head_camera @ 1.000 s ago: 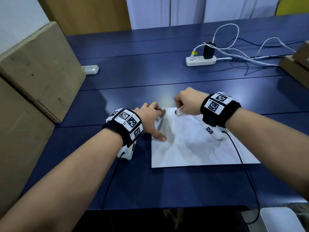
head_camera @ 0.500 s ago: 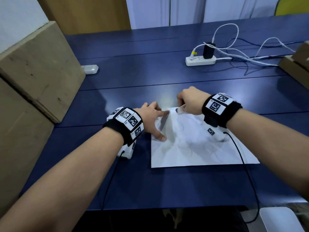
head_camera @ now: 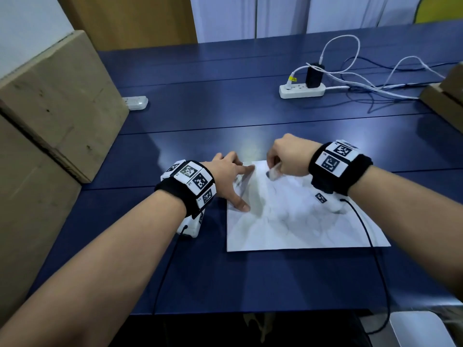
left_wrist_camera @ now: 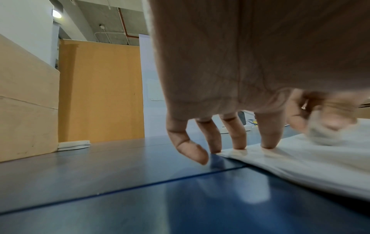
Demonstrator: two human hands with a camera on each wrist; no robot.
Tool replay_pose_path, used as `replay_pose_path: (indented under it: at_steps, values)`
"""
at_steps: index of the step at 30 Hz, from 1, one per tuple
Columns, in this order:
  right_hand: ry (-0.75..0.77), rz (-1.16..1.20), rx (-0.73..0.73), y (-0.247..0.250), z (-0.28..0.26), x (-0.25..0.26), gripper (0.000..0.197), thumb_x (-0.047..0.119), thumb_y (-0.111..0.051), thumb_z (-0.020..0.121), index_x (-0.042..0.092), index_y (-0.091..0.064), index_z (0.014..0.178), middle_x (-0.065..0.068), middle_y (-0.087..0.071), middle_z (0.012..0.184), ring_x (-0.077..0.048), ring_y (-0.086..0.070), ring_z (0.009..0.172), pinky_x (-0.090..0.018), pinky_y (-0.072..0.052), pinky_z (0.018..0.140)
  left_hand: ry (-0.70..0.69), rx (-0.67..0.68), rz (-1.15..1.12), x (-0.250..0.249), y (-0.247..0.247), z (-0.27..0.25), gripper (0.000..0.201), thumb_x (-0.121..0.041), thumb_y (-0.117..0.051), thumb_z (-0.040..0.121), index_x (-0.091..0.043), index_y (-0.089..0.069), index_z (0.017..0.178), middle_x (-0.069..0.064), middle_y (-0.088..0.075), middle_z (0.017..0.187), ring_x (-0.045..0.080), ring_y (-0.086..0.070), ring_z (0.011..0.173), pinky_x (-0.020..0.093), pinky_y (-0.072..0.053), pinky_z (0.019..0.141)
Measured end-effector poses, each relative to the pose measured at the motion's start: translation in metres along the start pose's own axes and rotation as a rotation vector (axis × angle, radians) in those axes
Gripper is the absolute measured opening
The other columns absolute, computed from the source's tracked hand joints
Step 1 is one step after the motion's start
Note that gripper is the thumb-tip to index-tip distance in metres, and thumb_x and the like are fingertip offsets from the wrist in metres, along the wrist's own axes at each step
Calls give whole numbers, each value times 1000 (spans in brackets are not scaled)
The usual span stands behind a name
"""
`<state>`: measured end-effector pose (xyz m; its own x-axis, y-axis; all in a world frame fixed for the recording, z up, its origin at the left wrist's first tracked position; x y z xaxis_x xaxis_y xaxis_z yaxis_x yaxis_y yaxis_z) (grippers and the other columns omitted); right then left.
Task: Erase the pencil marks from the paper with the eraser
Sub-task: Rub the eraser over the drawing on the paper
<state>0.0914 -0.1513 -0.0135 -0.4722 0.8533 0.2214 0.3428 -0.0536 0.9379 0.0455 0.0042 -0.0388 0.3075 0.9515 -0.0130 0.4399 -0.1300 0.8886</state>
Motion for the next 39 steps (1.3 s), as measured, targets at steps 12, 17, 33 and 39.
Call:
replay_pose_path:
  at_steps: [12, 17, 33, 39]
  values:
    - [-36, -16, -44, 3, -2, -3, 10, 28, -70, 76, 18, -66, 75, -3, -67, 77, -24, -62, 75, -41, -57, 73, 0, -5, -10, 1, -1, 1, 114, -78, -73, 58, -46, -17, 152, -7, -29, 137, 23, -31, 121, 47, -47, 95]
    - [90, -102, 204, -14, -23, 18, 10, 23, -74, 75, 17, -72, 83, 2, -70, 76, -15, -61, 76, -31, -52, 69, 6, -8, -19, 2, -1, 1, 117, -80, -72, 55, -45, -18, 152, -8, -30, 136, 22, -31, 122, 47, -46, 99]
    - [1, -85, 61, -6, -7, 5, 12, 29, -75, 76, 23, -66, 75, 6, -62, 70, -16, -57, 72, -30, -53, 69, 2, -12, -13, 0, 0, -1, 115, -78, -73, 57, -45, -18, 152, -8, -30, 136, 21, -32, 120, 48, -46, 97]
    - [-29, -23, 12, -2, -11, 1, 11, 30, -72, 74, 19, -70, 76, 0, -67, 74, -22, -64, 75, -37, -57, 71, -4, -11, -25, 1, -1, 1, 115, -77, -74, 57, -45, -17, 153, -8, -29, 135, 22, -31, 120, 48, -46, 98]
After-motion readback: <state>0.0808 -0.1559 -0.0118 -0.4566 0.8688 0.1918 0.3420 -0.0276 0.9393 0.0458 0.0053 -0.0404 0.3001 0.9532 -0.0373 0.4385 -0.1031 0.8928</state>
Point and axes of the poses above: each hand's wrist, its own z-axis towards the middle knuckle, its own y-axis out of the back of the hand, x = y × z, the point moved 5 cm from there along z, towards the middle knuckle
